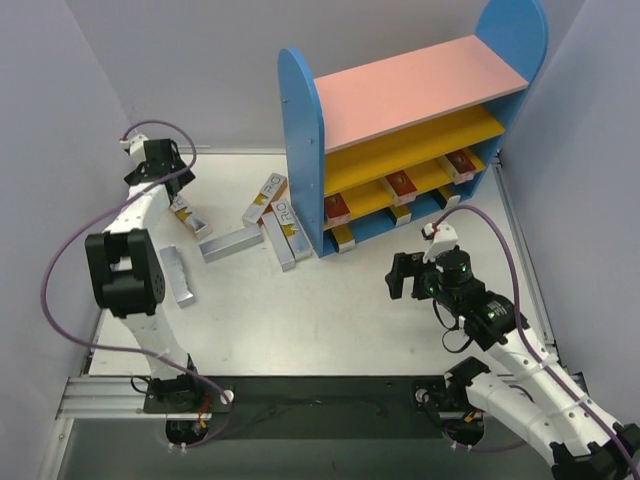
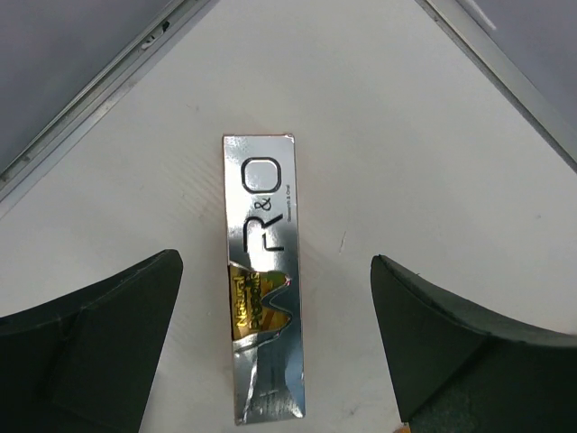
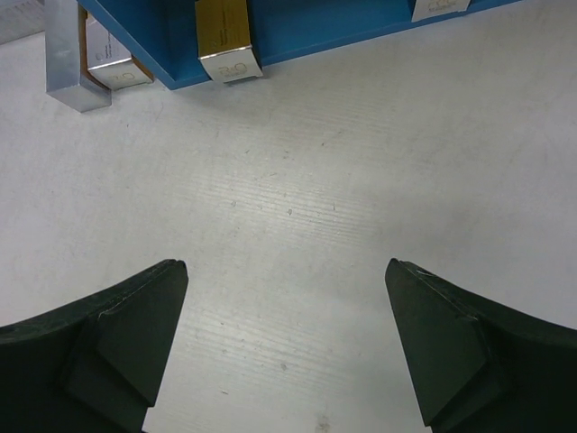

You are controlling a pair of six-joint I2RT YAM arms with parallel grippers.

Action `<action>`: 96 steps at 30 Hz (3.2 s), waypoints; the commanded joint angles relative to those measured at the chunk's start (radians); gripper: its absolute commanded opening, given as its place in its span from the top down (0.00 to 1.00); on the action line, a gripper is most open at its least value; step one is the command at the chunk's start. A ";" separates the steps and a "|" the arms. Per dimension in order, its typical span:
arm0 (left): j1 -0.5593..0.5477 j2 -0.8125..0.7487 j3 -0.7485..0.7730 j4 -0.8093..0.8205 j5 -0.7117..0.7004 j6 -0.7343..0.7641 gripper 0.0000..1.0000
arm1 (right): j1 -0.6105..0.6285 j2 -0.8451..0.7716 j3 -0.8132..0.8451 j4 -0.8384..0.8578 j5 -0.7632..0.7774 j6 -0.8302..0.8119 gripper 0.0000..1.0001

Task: Place and organize the toothpastes onto the shelf
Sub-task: Pick up the toothpaste from the center of the board.

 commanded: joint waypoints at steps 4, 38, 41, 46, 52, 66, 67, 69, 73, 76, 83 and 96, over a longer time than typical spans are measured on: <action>0.037 0.315 0.348 -0.243 -0.011 -0.043 0.03 | -0.007 0.042 0.016 -0.038 0.004 0.001 0.00; 0.054 0.260 0.425 -0.547 0.059 -0.216 0.53 | 0.036 0.035 0.050 -0.061 0.007 0.017 0.04; 0.031 0.165 0.339 -0.561 0.081 -0.249 0.53 | 0.057 0.019 0.047 -0.039 -0.012 0.014 0.04; -0.031 -0.022 0.180 -0.581 0.100 -0.330 0.55 | 0.129 0.009 0.039 0.059 -0.065 0.010 0.05; -0.181 -0.241 0.039 -0.616 0.090 -0.437 0.55 | 0.280 0.088 0.066 0.221 -0.058 -0.009 0.04; -0.482 -0.548 -0.109 -0.762 0.156 -0.775 0.55 | 0.636 0.407 0.146 0.643 0.151 -0.250 0.03; -0.489 -0.558 -0.110 -0.768 0.154 -0.781 0.55 | 0.646 0.418 0.154 0.654 0.156 -0.261 0.03; -0.509 -0.581 -0.107 -0.789 0.145 -0.805 0.55 | 0.677 0.453 0.184 0.673 0.171 -0.311 0.02; -0.528 -0.604 -0.109 -0.820 0.131 -0.830 0.55 | 0.725 0.499 0.224 0.705 0.205 -0.390 0.02; -0.534 -0.608 -0.107 -0.833 0.133 -0.836 0.55 | 0.751 0.535 0.250 0.712 0.220 -0.448 0.03; -0.535 -0.607 -0.074 -0.863 0.096 -0.809 0.55 | 0.760 0.565 0.289 0.699 0.194 -0.503 0.04; -0.540 -0.601 -0.055 -0.863 0.028 -0.777 0.54 | 0.760 0.640 0.396 0.627 0.142 -0.425 0.10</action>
